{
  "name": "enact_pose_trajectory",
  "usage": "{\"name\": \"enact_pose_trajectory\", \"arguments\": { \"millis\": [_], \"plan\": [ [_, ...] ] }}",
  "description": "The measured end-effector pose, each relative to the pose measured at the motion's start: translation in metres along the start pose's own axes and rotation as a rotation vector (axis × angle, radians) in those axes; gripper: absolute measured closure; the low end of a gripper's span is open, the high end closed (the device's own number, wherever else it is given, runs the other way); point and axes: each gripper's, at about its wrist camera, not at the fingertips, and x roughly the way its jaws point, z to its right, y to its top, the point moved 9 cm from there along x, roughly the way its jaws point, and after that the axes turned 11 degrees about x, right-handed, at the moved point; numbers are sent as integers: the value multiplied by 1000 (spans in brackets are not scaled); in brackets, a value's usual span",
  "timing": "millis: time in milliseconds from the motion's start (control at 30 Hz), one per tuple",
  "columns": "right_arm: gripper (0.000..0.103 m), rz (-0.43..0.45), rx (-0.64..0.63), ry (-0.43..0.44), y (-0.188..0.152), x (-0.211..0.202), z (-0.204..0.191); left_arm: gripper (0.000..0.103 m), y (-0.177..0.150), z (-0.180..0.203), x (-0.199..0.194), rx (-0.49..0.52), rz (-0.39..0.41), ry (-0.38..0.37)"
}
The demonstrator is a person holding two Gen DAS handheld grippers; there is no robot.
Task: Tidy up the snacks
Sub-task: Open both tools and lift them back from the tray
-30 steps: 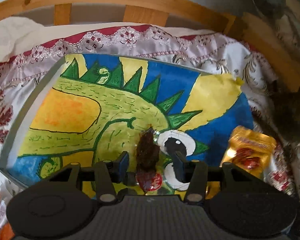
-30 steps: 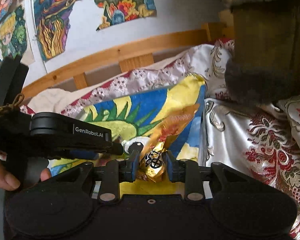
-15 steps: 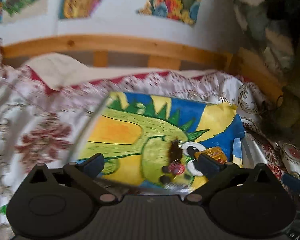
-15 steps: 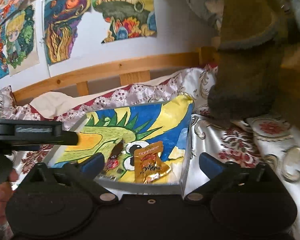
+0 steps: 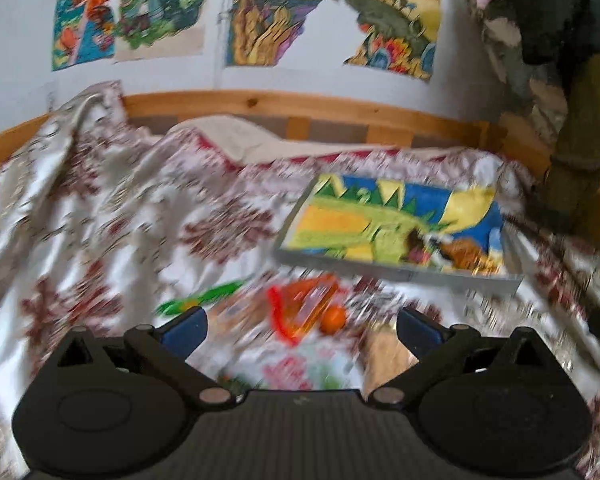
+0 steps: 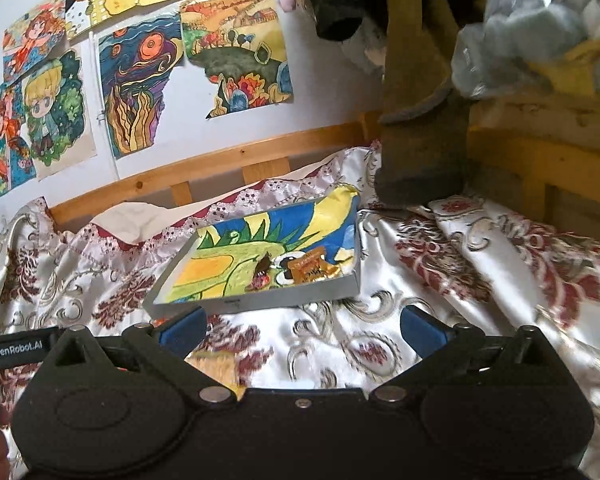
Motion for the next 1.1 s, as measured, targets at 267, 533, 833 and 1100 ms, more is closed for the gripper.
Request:
{"name": "enact_pose_trajectory", "arguments": {
  "millis": [267, 533, 833, 1100],
  "plan": [
    [1, -89, 62, 20, -32, -47, -3, 0, -37, -12, -54, 126, -46, 117],
    [1, -176, 16, 41, -69, -77, -13, 0, -66, -20, -82, 146, -86, 214],
    [1, -166, 49, 13, -72, -87, -6, 0, -87, -40, -103, 106, -96, 295],
    [1, -152, 98, 55, -70, -93, -2, 0, -83, -55, -114, 40, -66, 326]
  ]
}}
